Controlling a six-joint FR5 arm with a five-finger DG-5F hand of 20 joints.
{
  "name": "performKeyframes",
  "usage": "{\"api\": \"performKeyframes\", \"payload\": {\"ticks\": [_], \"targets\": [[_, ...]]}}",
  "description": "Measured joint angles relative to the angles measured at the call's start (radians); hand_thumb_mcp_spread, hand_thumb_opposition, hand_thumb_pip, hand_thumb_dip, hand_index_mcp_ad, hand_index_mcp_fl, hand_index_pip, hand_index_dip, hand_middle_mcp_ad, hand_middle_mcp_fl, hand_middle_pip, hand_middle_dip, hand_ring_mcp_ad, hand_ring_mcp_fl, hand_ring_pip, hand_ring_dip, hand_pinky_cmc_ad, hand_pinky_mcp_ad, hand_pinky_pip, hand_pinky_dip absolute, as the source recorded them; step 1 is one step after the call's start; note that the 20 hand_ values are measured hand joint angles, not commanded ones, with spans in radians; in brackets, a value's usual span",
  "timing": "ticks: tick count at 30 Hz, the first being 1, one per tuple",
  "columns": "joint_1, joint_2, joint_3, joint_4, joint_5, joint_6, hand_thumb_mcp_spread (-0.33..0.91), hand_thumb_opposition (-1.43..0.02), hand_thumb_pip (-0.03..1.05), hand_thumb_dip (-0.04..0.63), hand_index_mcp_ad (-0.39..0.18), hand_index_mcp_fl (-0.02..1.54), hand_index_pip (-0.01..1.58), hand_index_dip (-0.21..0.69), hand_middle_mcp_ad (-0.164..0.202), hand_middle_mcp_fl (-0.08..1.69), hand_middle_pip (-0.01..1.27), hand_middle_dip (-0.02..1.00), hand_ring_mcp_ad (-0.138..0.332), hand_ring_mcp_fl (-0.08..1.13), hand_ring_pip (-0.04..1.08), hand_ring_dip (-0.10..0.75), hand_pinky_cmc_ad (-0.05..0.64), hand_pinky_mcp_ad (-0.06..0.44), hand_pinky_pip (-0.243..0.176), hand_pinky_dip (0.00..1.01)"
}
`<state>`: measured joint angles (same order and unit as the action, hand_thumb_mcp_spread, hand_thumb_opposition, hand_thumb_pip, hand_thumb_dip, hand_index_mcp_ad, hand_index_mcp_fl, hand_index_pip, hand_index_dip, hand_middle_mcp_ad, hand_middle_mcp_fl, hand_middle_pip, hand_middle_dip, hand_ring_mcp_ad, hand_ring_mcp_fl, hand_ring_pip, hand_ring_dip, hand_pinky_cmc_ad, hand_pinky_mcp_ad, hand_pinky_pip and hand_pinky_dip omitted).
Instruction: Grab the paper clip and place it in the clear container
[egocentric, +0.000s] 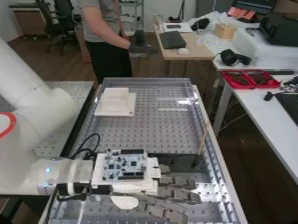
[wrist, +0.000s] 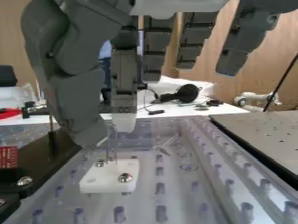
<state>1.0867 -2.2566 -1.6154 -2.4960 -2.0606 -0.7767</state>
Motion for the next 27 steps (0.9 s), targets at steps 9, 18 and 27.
{"api": "performKeyframes", "payload": {"ticks": [9, 18, 27], "targets": [[-0.006, 0.001, 0.011, -0.012, -0.007, -0.011, 0.49, -0.82, 0.54, 0.269, -0.105, 0.35, 1.35, 0.086, -0.026, 0.22, 0.12, 0.19, 0.065, 0.08, 0.1, 0.093, 0.264, 0.248, 0.084, 0.2], [-0.007, -0.009, 0.023, -0.01, -0.019, -0.013, 0.49, -0.83, 0.54, 0.269, -0.122, 0.39, 1.36, 0.086, -0.03, 0.22, 0.12, 0.19, 0.065, 0.08, 0.1, 0.093, 0.267, 0.251, 0.084, 0.2], [-0.008, -0.012, 0.025, -0.017, -0.02, -0.014, 0.51, -0.87, 0.56, 0.269, -0.127, 0.41, 1.36, 0.086, -0.028, 0.22, 0.12, 0.19, 0.065, 0.1, 0.1, 0.093, 0.262, 0.248, 0.084, 0.2]]}}
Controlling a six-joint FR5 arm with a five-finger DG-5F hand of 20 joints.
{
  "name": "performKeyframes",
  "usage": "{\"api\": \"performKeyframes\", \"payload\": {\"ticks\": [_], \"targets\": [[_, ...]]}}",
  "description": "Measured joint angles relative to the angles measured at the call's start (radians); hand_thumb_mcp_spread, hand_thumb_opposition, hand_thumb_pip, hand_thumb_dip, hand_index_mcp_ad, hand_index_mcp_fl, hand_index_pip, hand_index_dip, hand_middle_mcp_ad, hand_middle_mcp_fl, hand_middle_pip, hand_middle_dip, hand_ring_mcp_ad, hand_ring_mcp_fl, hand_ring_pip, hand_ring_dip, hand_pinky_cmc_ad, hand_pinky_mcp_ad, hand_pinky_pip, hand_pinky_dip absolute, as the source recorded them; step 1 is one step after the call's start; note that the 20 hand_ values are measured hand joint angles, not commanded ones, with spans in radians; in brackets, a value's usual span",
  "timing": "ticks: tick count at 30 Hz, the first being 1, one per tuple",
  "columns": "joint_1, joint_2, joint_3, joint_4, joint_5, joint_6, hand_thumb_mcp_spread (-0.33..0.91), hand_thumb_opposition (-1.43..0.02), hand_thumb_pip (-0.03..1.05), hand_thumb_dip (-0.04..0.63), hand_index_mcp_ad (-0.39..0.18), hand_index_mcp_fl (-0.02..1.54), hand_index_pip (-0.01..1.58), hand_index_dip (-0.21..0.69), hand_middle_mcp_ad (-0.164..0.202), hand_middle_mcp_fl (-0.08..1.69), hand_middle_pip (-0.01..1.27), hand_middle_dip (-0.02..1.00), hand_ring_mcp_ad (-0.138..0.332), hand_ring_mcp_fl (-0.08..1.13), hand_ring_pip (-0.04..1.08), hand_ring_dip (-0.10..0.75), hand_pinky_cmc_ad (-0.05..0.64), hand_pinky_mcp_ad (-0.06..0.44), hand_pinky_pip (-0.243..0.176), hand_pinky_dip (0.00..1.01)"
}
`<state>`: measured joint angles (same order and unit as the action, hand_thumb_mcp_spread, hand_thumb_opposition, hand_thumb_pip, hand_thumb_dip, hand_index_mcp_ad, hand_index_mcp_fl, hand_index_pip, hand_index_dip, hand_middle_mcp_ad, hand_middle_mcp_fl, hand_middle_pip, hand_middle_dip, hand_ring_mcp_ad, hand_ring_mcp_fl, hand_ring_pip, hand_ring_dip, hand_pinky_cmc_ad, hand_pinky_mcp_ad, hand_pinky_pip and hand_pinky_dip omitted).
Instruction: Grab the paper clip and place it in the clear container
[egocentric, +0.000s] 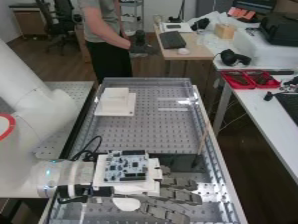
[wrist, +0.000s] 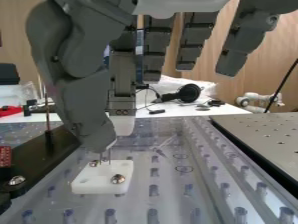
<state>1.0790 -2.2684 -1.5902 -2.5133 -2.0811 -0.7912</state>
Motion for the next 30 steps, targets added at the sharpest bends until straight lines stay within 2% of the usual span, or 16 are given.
{"api": "performKeyframes", "payload": {"ticks": [10, 30], "targets": [[-0.002, 0.001, 0.002, -0.003, -0.007, -0.001, 0.49, -0.87, 0.56, 0.279, -0.127, 0.36, 1.33, 0.072, -0.028, 0.22, 0.12, 0.19, 0.063, 0.09, 0.1, 0.093, 0.278, 0.248, 0.084, 0.2], [0.001, -0.01, 0.016, -0.013, -0.013, -0.008, 0.49, -0.87, 0.56, 0.279, -0.127, 0.37, 1.34, 0.072, -0.028, 0.22, 0.12, 0.19, 0.063, 0.09, 0.1, 0.093, 0.278, 0.248, 0.084, 0.2]]}}
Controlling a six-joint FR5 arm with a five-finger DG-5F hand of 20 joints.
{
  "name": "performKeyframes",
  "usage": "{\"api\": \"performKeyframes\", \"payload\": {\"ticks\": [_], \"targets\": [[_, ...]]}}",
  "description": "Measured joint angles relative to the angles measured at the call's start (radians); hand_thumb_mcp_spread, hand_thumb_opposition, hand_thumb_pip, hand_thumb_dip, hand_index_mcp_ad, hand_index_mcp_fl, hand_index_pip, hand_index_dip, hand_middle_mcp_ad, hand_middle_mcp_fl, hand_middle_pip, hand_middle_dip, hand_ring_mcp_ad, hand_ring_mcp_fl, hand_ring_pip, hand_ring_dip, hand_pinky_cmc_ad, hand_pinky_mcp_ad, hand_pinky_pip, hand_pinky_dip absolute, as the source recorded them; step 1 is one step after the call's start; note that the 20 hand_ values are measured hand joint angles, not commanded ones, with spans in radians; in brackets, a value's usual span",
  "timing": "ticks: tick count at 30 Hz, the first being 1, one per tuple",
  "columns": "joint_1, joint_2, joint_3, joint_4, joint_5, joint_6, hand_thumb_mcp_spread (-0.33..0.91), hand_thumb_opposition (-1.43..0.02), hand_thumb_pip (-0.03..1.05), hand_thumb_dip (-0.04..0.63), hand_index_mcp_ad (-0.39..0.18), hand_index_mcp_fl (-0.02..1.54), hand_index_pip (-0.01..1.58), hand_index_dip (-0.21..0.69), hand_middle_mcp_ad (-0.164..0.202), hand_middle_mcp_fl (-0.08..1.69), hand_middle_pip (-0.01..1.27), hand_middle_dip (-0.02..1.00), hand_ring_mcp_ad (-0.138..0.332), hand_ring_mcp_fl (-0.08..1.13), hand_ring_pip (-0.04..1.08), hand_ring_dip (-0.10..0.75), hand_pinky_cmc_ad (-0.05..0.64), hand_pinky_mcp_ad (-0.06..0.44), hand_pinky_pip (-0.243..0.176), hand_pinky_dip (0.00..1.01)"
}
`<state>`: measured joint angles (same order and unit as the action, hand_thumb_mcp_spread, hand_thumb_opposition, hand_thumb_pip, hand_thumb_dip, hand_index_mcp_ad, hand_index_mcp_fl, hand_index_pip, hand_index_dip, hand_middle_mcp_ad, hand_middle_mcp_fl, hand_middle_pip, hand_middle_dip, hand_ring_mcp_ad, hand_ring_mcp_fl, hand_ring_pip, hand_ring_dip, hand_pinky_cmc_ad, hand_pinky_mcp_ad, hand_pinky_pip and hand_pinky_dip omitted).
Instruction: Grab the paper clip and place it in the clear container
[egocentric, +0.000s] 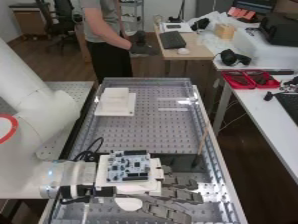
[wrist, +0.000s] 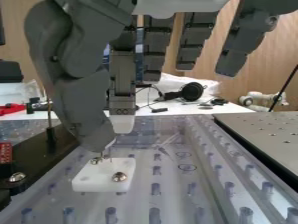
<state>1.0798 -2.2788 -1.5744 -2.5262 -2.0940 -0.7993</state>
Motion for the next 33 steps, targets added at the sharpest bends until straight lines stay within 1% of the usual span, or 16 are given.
{"api": "performKeyframes", "payload": {"ticks": [3, 5, 8, 12, 15, 16, 23, 25, 27, 29, 30, 31, 33], "targets": [[-0.002, -0.003, 0.0, 0.002, -0.003, -0.001, 0.49, -0.87, 0.56, 0.279, -0.127, 0.39, 1.36, 0.072, -0.028, 0.22, 0.12, 0.19, 0.063, 0.1, 0.1, 0.093, 0.278, 0.248, 0.084, 0.2], [-0.002, -0.004, 0.0, 0.004, -0.003, 0.002, 0.5, -0.87, 0.56, 0.279, -0.127, 0.47, 1.43, 0.072, -0.028, 0.22, 0.12, 0.19, 0.063, 0.1, 0.1, 0.093, 0.278, 0.248, 0.084, 0.2], [-0.003, -0.004, 0.0, 0.007, -0.003, 0.003, 0.5, -0.88, 0.56, 0.279, -0.126, 0.49, 1.46, 0.065, -0.028, 0.22, 0.12, 0.19, 0.063, 0.09, 0.11, 0.093, 0.278, 0.248, 0.084, 0.2], [-0.003, -0.005, -0.001, 0.008, -0.004, 0.002, 0.5, -0.88, 0.56, 0.279, -0.126, 0.53, 1.47, 0.068, -0.028, 0.24, 0.12, 0.19, 0.063, 0.09, 0.11, 0.093, 0.276, 0.244, 0.084, 0.2], [-0.003, -0.005, -0.001, 0.01, -0.002, 0.007, 0.49, -0.88, 0.56, 0.279, -0.126, 0.54, 1.47, 0.077, -0.028, 0.24, 0.12, 0.19, 0.063, 0.09, 0.11, 0.093, 0.278, 0.26, 0.084, 0.2], [-0.003, -0.005, -0.001, 0.01, -0.002, 0.008, 0.51, -0.9, 0.56, 0.279, -0.133, 0.55, 1.47, 0.077, -0.028, 0.24, 0.12, 0.19, 0.063, 0.09, 0.1, 0.093, 0.276, 0.265, 0.084, 0.2], [-0.002, -0.004, -0.001, 0.022, 0.0, 0.024, 0.5, -0.91, 0.56, 0.279, -0.131, 0.57, 1.46, 0.075, -0.028, 0.25, 0.12, 0.19, 0.065, 0.1, 0.11, 0.093, 0.276, 0.265, 0.084, 0.2], [-0.001, -0.004, -0.001, 0.022, 0.001, 0.028, 0.5, -0.91, 0.56, 0.279, -0.131, 0.57, 1.44, 0.075, -0.028, 0.25, 0.12, 0.19, 0.065, 0.1, 0.11, 0.093, 0.276, 0.265, 0.084, 0.2], [-0.001, -0.004, 0.0, 0.017, 0.001, 0.023, 0.5, -0.91, 0.56, 0.279, -0.131, 0.58, 1.44, 0.075, -0.031, 0.25, 0.12, 0.19, 0.065, 0.1, 0.11, 0.093, 0.276, 0.265, 0.084, 0.2], [-0.001, -0.005, 0.002, 0.006, -0.001, 0.013, 0.5, -0.9, 0.56, 0.279, -0.131, 0.57, 1.45, 0.075, -0.028, 0.25, 0.12, 0.19, 0.065, 0.12, 0.11, 0.093, 0.278, 0.265, 0.084, 0.2], [-0.001, -0.005, 0.002, 0.005, -0.001, 0.011, 0.51, -0.91, 0.56, 0.279, -0.131, 0.58, 1.43, 0.077, -0.028, 0.25, 0.12, 0.19, 0.066, 0.12, 0.11, 0.093, 0.279, 0.265, 0.084, 0.2], [0.0, -0.005, 0.003, 0.001, -0.003, 0.006, 0.51, -0.92, 0.56, 0.279, -0.138, 0.54, 1.4, 0.086, -0.028, 0.25, 0.12, 0.19, 0.066, 0.12, 0.11, 0.093, 0.279, 0.265, 0.084, 0.2], [0.0, -0.005, 0.003, -0.002, -0.005, 0.0, 0.51, -0.92, 0.56, 0.279, -0.138, 0.46, 1.35, 0.075, -0.028, 0.25, 0.12, 0.19, 0.063, 0.11, 0.11, 0.093, 0.279, 0.265, 0.084, 0.2]]}}
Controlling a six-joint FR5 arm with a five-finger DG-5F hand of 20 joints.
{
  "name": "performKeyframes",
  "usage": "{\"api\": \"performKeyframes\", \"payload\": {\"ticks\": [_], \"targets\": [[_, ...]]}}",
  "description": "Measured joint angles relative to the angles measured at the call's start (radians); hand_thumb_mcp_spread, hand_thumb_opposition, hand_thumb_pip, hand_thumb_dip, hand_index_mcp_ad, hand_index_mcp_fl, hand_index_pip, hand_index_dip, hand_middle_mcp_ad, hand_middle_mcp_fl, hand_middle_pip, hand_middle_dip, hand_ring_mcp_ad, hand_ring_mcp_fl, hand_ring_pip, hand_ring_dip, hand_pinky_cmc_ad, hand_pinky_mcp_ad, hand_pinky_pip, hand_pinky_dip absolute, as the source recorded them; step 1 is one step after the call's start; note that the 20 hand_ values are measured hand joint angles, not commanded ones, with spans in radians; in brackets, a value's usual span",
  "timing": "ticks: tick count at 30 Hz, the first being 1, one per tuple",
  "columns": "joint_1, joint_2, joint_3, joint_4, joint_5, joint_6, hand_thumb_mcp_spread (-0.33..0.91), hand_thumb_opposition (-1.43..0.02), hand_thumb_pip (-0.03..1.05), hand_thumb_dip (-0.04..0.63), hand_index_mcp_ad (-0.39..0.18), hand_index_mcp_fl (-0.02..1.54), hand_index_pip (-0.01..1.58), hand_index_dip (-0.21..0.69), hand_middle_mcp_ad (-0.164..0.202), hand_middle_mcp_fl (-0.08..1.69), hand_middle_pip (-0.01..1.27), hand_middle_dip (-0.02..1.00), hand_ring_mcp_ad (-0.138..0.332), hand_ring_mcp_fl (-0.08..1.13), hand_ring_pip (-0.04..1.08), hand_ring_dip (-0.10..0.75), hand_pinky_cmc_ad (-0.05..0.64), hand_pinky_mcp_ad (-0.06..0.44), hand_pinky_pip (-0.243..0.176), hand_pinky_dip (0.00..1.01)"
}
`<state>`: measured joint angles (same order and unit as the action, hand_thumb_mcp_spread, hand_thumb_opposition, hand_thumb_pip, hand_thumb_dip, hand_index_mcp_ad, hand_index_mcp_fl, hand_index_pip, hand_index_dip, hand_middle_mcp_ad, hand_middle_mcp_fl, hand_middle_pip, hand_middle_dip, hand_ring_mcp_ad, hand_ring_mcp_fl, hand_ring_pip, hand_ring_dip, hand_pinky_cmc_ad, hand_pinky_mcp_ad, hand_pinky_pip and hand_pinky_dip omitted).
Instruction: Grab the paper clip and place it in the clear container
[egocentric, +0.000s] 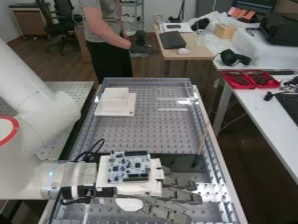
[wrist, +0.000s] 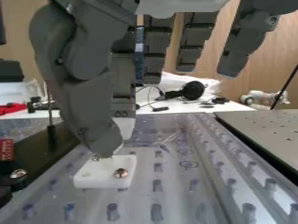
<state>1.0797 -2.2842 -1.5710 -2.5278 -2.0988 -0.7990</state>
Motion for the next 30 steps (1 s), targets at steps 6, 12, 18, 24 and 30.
{"api": "performKeyframes", "payload": {"ticks": [6, 12, 18, 24, 30], "targets": [[-0.002, 0.0, 0.003, -0.009, -0.005, -0.009, 0.49, -0.9, 0.56, 0.279, -0.138, 0.4, 1.32, 0.059, -0.028, 0.25, 0.12, 0.19, 0.063, 0.11, 0.11, 0.093, 0.278, 0.265, 0.084, 0.2], [-0.009, 0.002, 0.003, -0.015, -0.018, -0.019, 0.48, -0.88, 0.56, 0.284, -0.138, 0.38, 1.3, 0.04, -0.028, 0.25, 0.12, 0.19, 0.063, 0.11, 0.11, 0.093, 0.279, 0.265, 0.084, 0.2], [-0.012, 0.004, 0.003, -0.019, -0.031, -0.022, 0.48, -0.88, 0.56, 0.284, -0.138, 0.38, 1.3, 0.038, -0.026, 0.25, 0.12, 0.19, 0.063, 0.1, 0.1, 0.093, 0.279, 0.265, 0.084, 0.2], [-0.009, 0.006, 0.001, -0.01, -0.034, -0.007, 0.48, -0.87, 0.56, 0.284, -0.138, 0.39, 1.3, 0.038, -0.026, 0.23, 0.12, 0.19, 0.063, 0.1, 0.11, 0.093, 0.279, 0.264, 0.084, 0.2], [-0.007, 0.006, 0.004, -0.002, -0.036, -0.001, 0.48, -0.87, 0.56, 0.284, -0.138, 0.43, 1.33, 0.042, -0.026, 0.23, 0.12, 0.19, 0.063, 0.1, 0.11, 0.093, 0.279, 0.265, 0.084, 0.2]]}}
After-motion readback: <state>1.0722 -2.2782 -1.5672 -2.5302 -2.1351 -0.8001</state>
